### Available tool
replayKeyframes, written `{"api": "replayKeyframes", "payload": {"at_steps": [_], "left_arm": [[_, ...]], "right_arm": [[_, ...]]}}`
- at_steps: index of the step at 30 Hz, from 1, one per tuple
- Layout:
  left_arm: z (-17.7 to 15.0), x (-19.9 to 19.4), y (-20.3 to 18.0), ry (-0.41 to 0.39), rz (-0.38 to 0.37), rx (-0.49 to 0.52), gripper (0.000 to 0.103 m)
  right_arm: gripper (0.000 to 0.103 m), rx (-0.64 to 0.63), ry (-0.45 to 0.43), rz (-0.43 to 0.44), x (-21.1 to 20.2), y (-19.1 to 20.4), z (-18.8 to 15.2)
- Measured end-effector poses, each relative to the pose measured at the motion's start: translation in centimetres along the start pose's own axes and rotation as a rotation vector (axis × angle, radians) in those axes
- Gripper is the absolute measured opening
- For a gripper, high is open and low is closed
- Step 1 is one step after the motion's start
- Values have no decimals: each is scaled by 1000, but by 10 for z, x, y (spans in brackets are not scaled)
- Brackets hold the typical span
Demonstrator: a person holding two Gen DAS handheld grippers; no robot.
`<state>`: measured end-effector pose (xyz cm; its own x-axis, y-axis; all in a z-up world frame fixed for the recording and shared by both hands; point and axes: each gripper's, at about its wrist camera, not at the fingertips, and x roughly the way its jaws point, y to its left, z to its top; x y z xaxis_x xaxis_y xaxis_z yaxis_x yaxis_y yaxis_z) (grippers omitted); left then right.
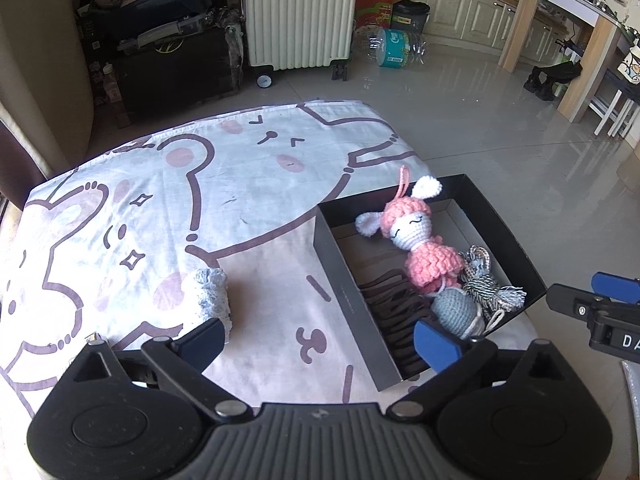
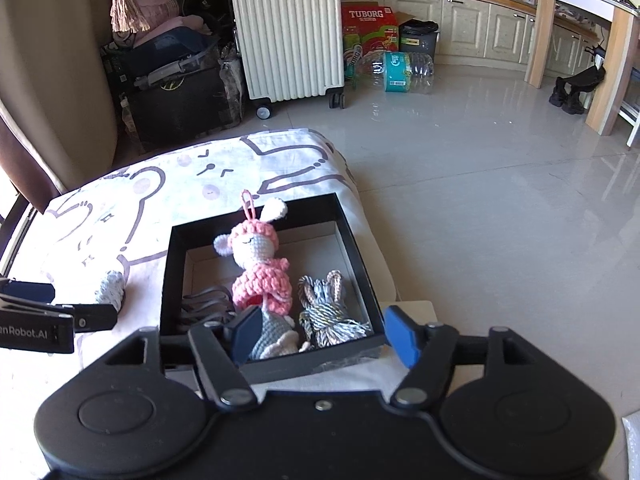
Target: Organize objects
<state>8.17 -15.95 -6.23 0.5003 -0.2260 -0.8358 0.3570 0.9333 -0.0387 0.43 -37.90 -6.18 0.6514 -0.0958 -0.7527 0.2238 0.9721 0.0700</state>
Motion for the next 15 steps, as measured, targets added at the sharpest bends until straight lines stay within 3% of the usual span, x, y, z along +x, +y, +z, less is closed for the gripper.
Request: {"api": "replayKeyframes", "payload": {"at_steps": [11, 15], "left_arm": [[-10, 8, 4, -32, 14, 12, 103], [-12, 10, 5, -41, 14, 14, 103]], "right_arm": [[95, 5, 19, -54, 5, 0, -9], [99, -6, 34, -59, 9, 2, -12]]}}
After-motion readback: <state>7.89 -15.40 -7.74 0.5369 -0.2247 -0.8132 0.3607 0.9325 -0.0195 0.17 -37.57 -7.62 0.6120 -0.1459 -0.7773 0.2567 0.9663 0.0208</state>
